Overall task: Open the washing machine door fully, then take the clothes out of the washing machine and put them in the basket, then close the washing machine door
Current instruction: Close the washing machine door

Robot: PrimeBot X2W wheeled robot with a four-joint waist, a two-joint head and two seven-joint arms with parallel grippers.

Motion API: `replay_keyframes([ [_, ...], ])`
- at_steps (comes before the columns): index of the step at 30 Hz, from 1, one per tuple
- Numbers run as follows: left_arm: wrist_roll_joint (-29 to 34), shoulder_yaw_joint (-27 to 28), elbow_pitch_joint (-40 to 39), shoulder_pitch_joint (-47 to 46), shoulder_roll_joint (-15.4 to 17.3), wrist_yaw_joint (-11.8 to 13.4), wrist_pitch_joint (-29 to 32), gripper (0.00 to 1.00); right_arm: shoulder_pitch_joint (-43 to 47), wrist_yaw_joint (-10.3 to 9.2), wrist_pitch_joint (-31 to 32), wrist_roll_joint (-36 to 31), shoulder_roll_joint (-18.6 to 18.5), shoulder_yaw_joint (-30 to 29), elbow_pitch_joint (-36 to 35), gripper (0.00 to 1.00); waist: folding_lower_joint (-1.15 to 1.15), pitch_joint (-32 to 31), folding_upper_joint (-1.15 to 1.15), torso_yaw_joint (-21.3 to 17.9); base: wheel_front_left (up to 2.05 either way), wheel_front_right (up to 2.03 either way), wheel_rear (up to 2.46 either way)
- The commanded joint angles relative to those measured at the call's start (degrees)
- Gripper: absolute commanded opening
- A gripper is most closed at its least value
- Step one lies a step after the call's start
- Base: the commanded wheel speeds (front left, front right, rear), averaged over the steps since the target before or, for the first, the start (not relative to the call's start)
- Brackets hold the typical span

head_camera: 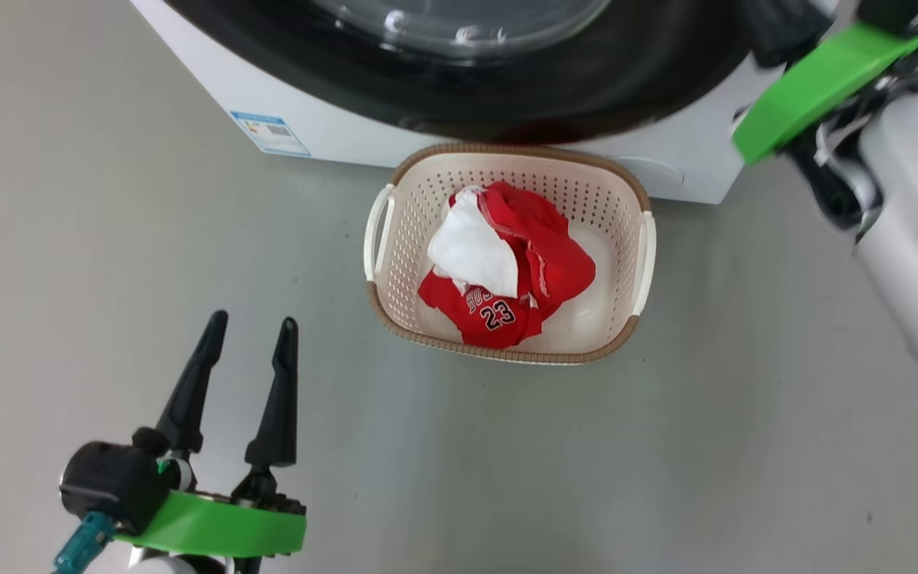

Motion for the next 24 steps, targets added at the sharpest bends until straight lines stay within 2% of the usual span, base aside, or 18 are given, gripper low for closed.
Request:
replay_keyframes([
  [1, 0.2, 1.7, -1.4, -1.3, 0.7, -0.3, -0.4, 1.0, -1.2, -0.06, -0.4, 0.7, 0.4, -0.7, -1.0, 0.0, 0.0, 0.6, 0.0, 0.1, 0.0, 0.0, 0.0],
  [13, 1.1, 2.1, -1.2, -3.1, 1.8, -0.3, -0.4, 1.0, -5.5, -0.06, -0.4, -2.6, 2.3, -4.2, 1.6, 0.0, 0.0, 1.8, 0.0, -0.4, 0.0, 0.0, 0.0],
  [20, -0.8, 3.1, -1.4, -3.6, 1.9, -0.3, -0.4, 1.0, -2.2, -0.06, -0.4, -1.7, 4.1, -4.1, 0.0, 0.0, 0.0, 0.2, 0.0, -2.0, 0.0, 0.0, 0.0],
  [21, -1.0, 3.3, -1.2, -3.6, 1.9, -0.3, -0.4, 1.0, -1.3, -0.06, -0.4, -1.6, 4.2, -3.9, -0.8, 0.04, 0.0, -0.1, 0.0, -2.6, 0.0, 0.0, 0.0],
  [23, -1.5, 3.6, -1.0, -3.5, 2.1, -0.3, -0.4, 1.0, 0.8, -0.06, -0.4, -1.4, 4.5, -4.2, -2.6, 0.41, 0.0, -1.0, 0.0, -3.7, 0.0, 0.0, 0.0],
  [24, -1.9, 3.7, -1.0, -3.3, 2.2, -0.3, -0.4, 1.0, 2.1, -0.06, -0.4, -1.4, 4.8, -4.8, -3.5, 0.95, 0.0, -1.5, 0.0, -4.4, 0.0, 0.0, 0.0],
])
